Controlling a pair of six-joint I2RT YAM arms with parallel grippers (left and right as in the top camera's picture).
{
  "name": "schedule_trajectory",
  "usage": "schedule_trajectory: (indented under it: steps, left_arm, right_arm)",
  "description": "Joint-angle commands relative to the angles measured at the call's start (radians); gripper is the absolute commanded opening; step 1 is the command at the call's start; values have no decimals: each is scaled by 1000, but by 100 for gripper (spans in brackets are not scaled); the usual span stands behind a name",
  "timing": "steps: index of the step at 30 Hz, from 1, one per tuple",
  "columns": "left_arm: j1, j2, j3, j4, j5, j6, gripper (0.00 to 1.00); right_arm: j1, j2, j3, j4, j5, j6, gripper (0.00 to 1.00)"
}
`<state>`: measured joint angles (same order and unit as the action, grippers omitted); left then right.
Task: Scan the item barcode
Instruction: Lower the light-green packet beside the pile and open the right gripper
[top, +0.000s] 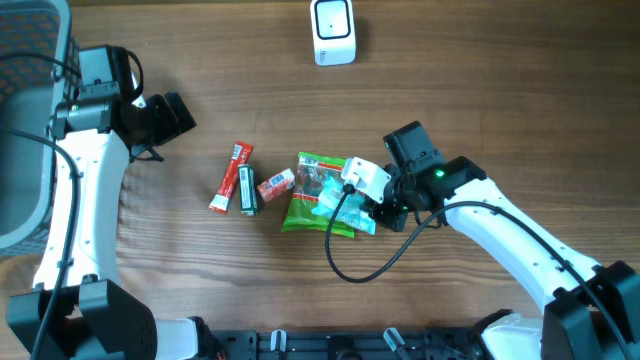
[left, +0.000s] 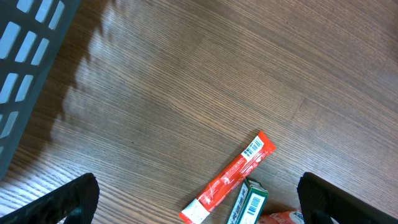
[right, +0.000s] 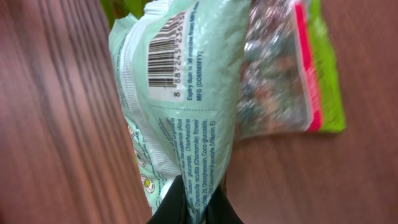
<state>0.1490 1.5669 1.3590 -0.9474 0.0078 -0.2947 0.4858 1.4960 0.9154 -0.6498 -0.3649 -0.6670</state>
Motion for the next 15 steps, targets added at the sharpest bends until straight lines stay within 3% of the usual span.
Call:
schedule_trajectory:
  steps: [1, 6, 7, 9, 11, 15]
  left_arm:
    - [1, 4, -4, -1, -6, -9, 100]
    - [1, 4, -4, -1, -6, -9, 100]
    - [1, 4, -4, -1, -6, -9, 100]
    - [1, 4, -4, -1, -5, -9, 100]
    - [1, 4, -4, -1, -6, -9, 100]
    - [1, 4, -4, -1, -6, -9, 100]
  right_arm:
    - [2, 4, 12, 22, -9, -71, 4]
    - [2, 43, 12, 22, -8, -71, 4]
    - [2, 63, 12, 27, -9, -68, 9]
    - [2, 99, 12, 60, -8, -63, 34]
    - [2, 101, 14, 88, -7, -62, 83]
    - [1, 51, 66, 96, 16, 41, 95]
